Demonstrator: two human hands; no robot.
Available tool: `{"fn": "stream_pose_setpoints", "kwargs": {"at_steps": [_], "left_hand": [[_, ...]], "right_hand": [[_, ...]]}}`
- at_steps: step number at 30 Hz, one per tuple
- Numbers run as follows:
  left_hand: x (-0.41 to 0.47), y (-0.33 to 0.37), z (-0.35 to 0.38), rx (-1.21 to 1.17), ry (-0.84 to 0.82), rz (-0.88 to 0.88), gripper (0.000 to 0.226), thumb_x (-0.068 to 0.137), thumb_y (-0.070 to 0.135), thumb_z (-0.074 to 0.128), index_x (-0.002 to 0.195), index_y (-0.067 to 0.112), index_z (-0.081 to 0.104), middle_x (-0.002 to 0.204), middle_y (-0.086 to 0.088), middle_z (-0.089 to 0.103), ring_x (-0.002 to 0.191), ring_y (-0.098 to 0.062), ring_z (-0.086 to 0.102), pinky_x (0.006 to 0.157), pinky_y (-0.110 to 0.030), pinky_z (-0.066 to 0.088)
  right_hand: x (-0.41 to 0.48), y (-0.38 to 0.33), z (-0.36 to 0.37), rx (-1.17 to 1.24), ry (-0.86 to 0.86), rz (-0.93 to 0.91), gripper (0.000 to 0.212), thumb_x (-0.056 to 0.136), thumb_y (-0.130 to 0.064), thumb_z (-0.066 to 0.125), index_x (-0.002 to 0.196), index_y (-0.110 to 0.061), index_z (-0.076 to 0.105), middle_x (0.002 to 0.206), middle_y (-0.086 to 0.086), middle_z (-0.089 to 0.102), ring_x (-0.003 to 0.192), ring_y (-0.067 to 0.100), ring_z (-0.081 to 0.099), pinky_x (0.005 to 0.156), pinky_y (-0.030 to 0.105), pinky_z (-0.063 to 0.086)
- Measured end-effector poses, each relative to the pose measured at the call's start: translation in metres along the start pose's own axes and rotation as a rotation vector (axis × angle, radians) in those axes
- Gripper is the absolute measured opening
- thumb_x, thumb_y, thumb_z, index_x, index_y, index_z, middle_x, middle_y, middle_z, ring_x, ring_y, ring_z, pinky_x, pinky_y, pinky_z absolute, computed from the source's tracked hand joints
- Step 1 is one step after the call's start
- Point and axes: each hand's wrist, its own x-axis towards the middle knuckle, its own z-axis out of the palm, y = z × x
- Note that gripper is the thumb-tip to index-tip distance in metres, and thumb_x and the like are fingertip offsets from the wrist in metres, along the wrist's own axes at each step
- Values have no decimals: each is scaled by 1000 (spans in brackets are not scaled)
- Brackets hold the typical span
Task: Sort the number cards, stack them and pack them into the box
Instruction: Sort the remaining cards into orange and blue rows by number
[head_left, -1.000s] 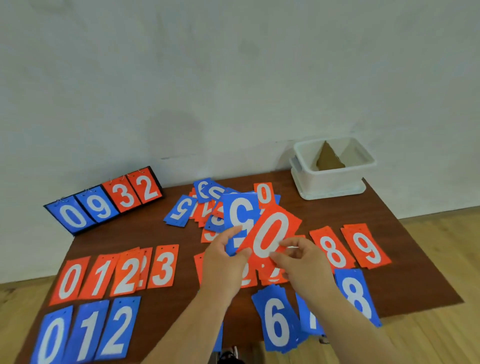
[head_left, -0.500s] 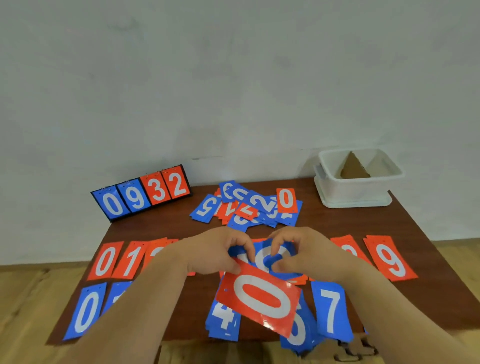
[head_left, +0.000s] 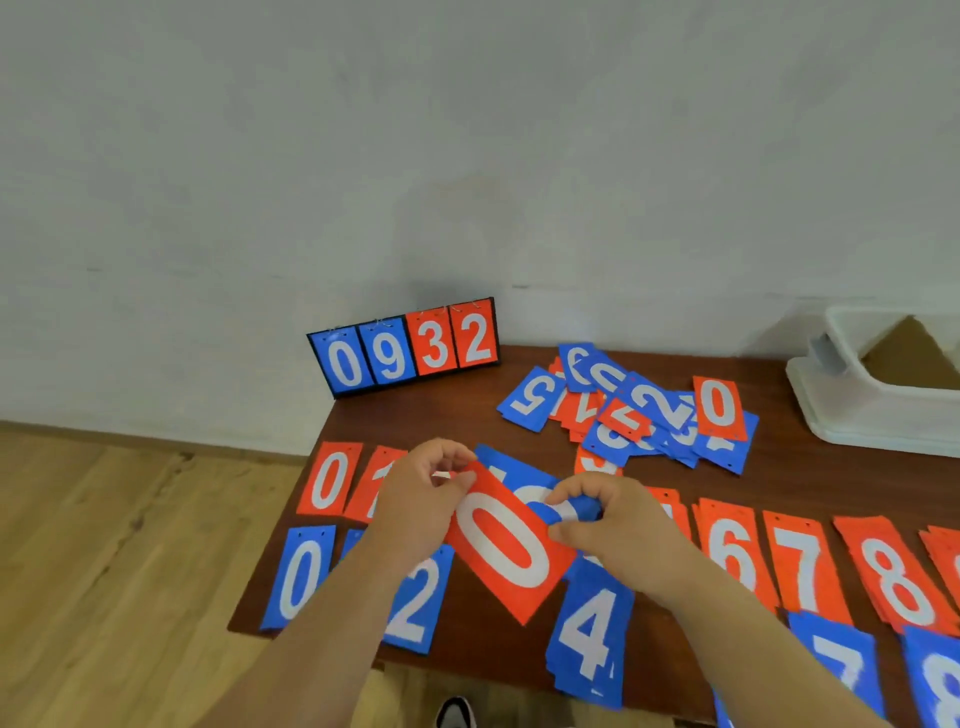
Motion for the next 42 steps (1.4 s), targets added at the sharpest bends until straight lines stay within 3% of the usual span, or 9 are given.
{"fn": "stream_pose_setpoints", "kwargs": {"at_steps": [3, 8, 12, 14, 17, 19, 29, 35, 42], "left_hand": [[14, -32, -29, -29, -7, -65, 13, 96, 25, 69, 100, 38, 68, 100, 14, 69, 91, -6, 68, 70, -22, 58], [30, -80, -44, -345, 25, -227, 30, 87, 18, 79, 104, 42, 70, 105, 11, 72, 98, -13, 72, 78, -36, 63], [32, -113, -39, -392, -1, -314, 67, 86, 12, 80, 138, 41, 50, 122, 9, 69, 112, -15, 68, 88, -45, 61], [39, -123, -43, -350, 58, -340, 75, 88, 10, 78, 144, 43, 40, 122, 7, 67, 112, -15, 66, 85, -40, 62], [68, -142, -65, -161, 134, -339, 80, 92, 10, 71, 152, 43, 29, 123, 5, 65, 113, -16, 66, 75, -25, 58], [97, -161, -88, -28, 176, -325, 75, 96, 9, 65, 154, 42, 30, 130, 3, 62, 119, -21, 64, 79, -31, 60], [178, -239, -115, 328, 73, -381, 63, 103, 19, 55, 158, 34, 28, 151, -9, 49, 133, -34, 53, 100, -50, 54], [163, -260, -109, 710, -48, -322, 62, 98, 39, 61, 153, 33, 32, 152, -11, 39, 139, -33, 42, 106, -48, 49], [120, -199, -90, 463, -49, -96, 58, 97, 40, 63, 150, 36, 39, 154, 4, 39, 145, -20, 36, 114, -42, 40]], "right_hand": [[25, -5, 38, 55, 51, 69, 24, 83, -18, 82, 90, -40, 73, 100, -4, 73, 80, 48, 65, 69, 56, 56], [55, -14, 99, 172, 258, 184, 20, 86, -14, 78, 95, -31, 71, 90, -16, 71, 69, 47, 63, 61, 53, 57], [72, -19, 139, 189, 312, 255, 19, 89, -17, 76, 97, -31, 67, 89, -14, 68, 65, 32, 68, 59, 47, 58], [79, -22, 150, 190, 311, 285, 18, 90, -19, 75, 98, -32, 66, 89, -19, 65, 67, 29, 69, 60, 45, 58], [88, -17, 159, 186, 344, 318, 17, 95, -20, 70, 107, -32, 65, 95, -7, 69, 42, 5, 52, 39, 25, 41], [91, -13, 160, 155, 360, 343, 21, 96, -22, 68, 113, -34, 64, 108, -1, 69, 39, 1, 51, 37, 16, 36], [102, 11, 172, 132, 412, 505, 30, 95, -26, 70, 121, -38, 60, 119, -6, 61, 85, 14, 68, 41, 15, 44], [102, 25, 177, 101, 416, 538, 22, 100, -32, 61, 122, -31, 64, 108, -3, 66, 75, 8, 66, 41, 17, 44], [96, 19, 168, 114, 367, 493, 19, 100, -29, 62, 118, -31, 65, 110, -5, 64, 86, 8, 67, 45, 17, 47]]}}
